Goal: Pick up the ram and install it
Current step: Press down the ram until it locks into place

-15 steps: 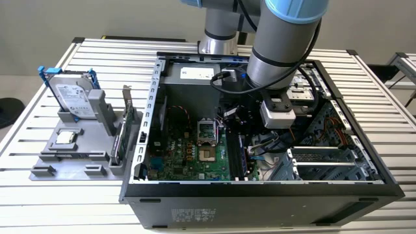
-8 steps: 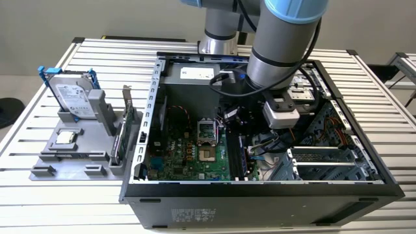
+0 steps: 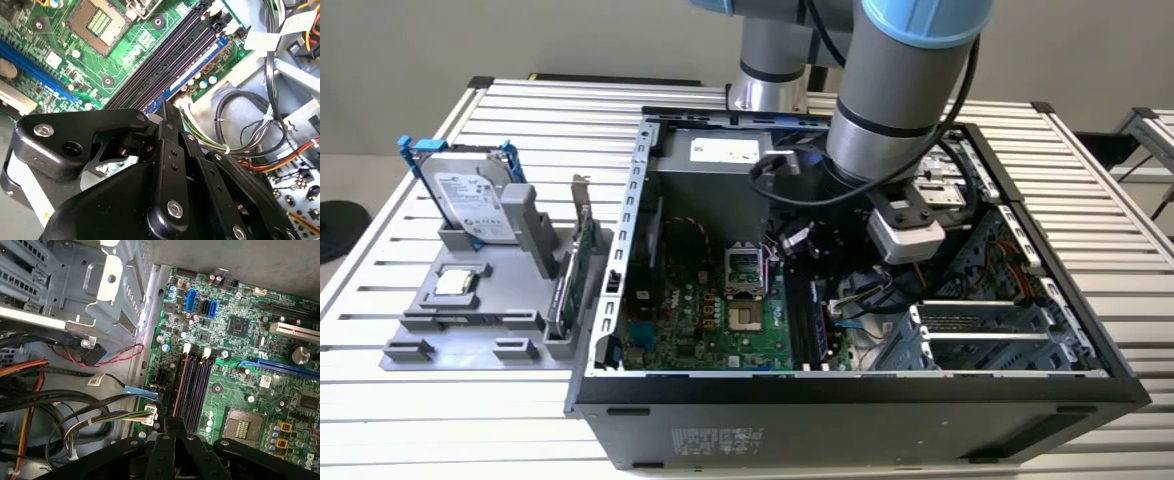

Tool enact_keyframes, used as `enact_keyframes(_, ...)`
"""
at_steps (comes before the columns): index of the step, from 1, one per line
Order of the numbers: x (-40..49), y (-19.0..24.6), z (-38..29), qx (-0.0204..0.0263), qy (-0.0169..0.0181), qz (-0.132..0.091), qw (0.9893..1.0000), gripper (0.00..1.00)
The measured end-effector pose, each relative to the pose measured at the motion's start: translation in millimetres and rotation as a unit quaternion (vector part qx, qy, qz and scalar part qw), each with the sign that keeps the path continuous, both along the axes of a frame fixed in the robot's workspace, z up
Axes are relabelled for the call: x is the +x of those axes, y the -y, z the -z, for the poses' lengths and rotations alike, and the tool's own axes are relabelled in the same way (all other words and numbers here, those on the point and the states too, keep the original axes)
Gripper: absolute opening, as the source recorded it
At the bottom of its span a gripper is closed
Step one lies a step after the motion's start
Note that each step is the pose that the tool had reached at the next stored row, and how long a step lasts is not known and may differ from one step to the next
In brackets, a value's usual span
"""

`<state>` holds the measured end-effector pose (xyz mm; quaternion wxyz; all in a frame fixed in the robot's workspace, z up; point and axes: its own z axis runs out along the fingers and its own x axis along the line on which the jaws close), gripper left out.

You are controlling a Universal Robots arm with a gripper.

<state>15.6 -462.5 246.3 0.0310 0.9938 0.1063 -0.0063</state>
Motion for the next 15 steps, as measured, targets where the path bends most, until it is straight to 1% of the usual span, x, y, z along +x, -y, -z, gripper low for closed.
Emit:
enact_keyframes(7, 0.0, 0.0, 0.0, 0.0000, 0.0000, -0.029, 0.9996, 0.00)
enact_keyframes(15, 0.0, -0.1, 0.2, 0.0000, 0.0000, -0.054, 0.9985, 0.00)
